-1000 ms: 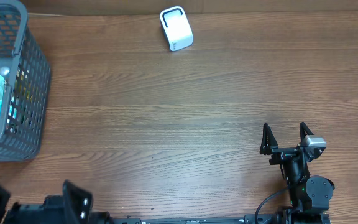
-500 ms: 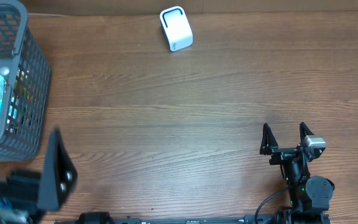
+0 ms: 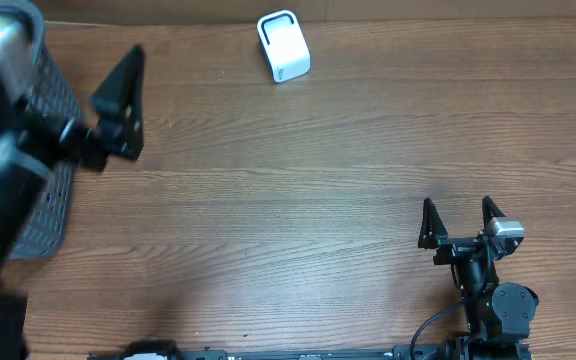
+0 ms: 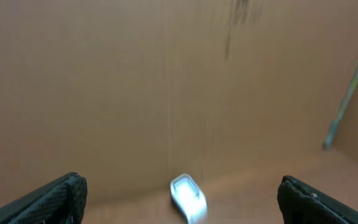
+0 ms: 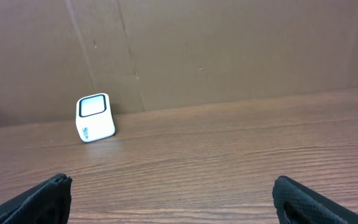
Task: Scan the item barcode
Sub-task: 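Raise the left gripper and move it over the grey basket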
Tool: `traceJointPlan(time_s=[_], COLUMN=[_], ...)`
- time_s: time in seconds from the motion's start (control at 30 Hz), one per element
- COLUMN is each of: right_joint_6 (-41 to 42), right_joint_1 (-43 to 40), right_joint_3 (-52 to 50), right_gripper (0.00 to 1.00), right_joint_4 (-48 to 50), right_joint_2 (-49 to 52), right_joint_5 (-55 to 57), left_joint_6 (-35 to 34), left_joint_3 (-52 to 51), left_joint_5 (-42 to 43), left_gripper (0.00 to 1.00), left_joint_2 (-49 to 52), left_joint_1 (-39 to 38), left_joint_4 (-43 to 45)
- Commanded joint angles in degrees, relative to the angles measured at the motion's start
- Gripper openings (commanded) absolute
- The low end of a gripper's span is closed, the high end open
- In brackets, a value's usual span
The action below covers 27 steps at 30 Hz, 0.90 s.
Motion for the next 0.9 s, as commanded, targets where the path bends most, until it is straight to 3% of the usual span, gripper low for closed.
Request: traceJointPlan(time_s=[0.0, 0.53, 0.57, 0.63, 0.77, 0.83, 0.87], right_joint_6=[0.24, 0.24, 0.24, 0.24, 0.24, 0.24, 0.24], right_joint_1=[0.31, 0.31, 0.31, 0.31, 0.31, 0.31, 0.31], right_joint_3=[-0.59, -0.59, -0.59, -0.59, -0.59, -0.59, -0.59], right_gripper=[1.0, 1.0, 1.0, 1.0, 1.0, 1.0, 1.0], right_joint_4=[0.22, 0.22, 0.22, 0.22, 0.22, 0.22, 0.22], right_joint_2=[-0.42, -0.42, -0.42, -0.42, -0.42, -0.42, -0.42], right_joint_5=[0.55, 0.55, 0.55, 0.55, 0.55, 0.55, 0.55], left_joint_6=[0.9, 0.85, 0.85, 0.87, 0.85, 0.85, 0.85], left_joint_3=[1.05, 1.03, 1.05, 1.03, 1.03, 1.03, 1.03], left_joint_5=[1.01, 1.05, 1.05, 1.05, 1.05, 1.05, 1.05], left_gripper=[0.99, 1.0, 0.95, 0.73, 0.17, 0.05, 0.04], left_joint_2=[4.61, 15.08, 15.39, 15.93, 17.29, 17.92, 18.21], left_joint_1=[-0.46, -0.46, -0.46, -0.46, -0.46, -0.46, -0.46], left_joint_4=[-4.66, -15.08, -15.1, -15.15, -16.04, -17.22, -17.99])
